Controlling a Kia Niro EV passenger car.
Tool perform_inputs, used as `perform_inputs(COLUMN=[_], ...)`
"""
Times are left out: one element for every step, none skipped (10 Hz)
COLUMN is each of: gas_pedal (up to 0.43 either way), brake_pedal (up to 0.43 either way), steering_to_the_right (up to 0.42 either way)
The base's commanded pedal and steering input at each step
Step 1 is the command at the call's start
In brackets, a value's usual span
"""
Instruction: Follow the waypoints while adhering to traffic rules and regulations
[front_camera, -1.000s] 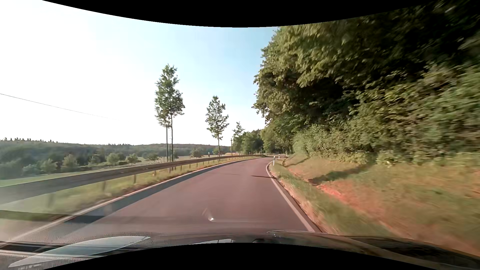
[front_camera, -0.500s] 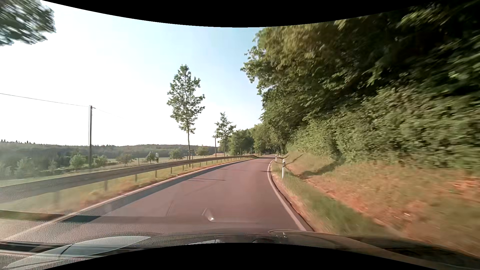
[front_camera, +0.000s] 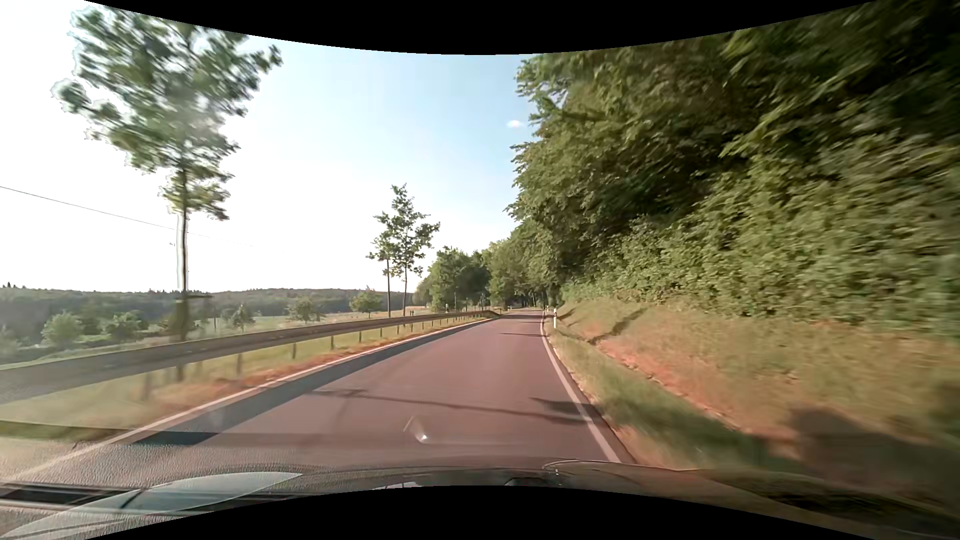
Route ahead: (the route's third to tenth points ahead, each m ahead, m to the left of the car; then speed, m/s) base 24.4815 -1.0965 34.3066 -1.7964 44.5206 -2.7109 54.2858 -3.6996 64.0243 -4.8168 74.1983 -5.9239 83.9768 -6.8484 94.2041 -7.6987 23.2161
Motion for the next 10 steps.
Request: perform_inputs(gas_pedal=[0.287,0.287,0.28,0.28,0.268,0.268,0.268,0.268,0.268,0.268], brake_pedal=[0.0,0.0,0.0,0.0,0.0,0.0,0.0,0.0,0.0,0.0], steering_to_the_right=[0.024,0.024,0.024,0.024,0.024,0.024,0.025,0.025,0.024,0.023])
